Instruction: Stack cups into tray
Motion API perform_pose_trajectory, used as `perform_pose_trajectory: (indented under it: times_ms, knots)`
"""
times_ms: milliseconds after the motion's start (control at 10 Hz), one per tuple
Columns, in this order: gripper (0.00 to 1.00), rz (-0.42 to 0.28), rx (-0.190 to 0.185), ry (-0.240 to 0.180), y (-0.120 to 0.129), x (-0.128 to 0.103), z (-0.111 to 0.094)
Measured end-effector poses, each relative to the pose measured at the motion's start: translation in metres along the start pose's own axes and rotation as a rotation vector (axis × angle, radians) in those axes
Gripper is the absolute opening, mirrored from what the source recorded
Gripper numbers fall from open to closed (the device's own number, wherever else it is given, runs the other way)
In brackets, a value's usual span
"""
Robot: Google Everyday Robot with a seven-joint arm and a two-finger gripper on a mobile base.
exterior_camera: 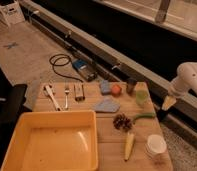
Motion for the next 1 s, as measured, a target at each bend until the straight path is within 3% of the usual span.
perform_pose_trajectory:
  times_ms: [300, 500, 800, 1000]
  knots:
    - [0.8, -0.024, 0.031, 0.003, -0.003, -0.005, -0.004]
    - [0.8, -0.073, 0.045, -0.009, -0.003, -0.028, -0.009]
    - [0.8, -0.175, 0.022, -0.034, 0.015, -0.069, -0.001]
    - [0.8, -0.246, -0.021, -0.051, 0.034, -0.092, 0.009]
